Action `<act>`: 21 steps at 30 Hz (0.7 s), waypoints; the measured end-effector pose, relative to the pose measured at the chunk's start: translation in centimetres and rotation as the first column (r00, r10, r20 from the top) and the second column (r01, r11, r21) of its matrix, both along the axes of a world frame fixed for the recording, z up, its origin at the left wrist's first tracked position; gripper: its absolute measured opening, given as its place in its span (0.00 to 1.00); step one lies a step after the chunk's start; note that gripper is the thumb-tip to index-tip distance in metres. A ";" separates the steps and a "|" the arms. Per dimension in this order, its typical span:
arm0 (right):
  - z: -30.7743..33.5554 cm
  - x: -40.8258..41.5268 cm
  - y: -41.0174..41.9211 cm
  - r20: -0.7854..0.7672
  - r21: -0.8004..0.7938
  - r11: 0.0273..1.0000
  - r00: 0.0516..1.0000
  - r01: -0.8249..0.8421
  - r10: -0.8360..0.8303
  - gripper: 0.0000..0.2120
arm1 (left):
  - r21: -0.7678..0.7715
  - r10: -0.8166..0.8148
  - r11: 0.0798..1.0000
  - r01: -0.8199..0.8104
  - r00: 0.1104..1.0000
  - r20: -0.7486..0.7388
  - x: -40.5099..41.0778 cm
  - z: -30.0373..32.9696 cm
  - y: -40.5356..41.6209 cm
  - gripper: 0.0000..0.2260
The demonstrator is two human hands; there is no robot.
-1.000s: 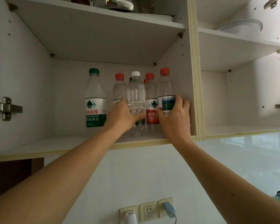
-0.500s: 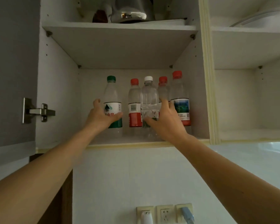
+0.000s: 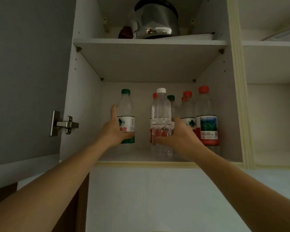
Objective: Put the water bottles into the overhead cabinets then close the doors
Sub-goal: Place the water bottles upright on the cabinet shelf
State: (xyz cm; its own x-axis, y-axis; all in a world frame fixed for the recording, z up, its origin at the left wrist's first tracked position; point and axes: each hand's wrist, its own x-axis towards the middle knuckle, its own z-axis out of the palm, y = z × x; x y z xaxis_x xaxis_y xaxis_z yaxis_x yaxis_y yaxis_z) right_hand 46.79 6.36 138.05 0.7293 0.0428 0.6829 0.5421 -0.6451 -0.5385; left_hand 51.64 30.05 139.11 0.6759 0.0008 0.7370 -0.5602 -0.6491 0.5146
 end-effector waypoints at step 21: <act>6.2 7.4 11.3 -0.446 -0.190 0.967 0.893 -0.168 0.067 0.28 | -0.005 0.180 0.981 -0.193 0.923 -0.340 5.5 3.0 4.9 0.55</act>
State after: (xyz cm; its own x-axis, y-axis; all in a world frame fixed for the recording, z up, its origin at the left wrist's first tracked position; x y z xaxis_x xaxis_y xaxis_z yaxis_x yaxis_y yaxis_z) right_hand 54.20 17.62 144.29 0.9295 0.2572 0.2643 0.3668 -0.7192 -0.5901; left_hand 57.19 34.95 142.09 0.8689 0.1738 0.4635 -0.2209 -0.7018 0.6773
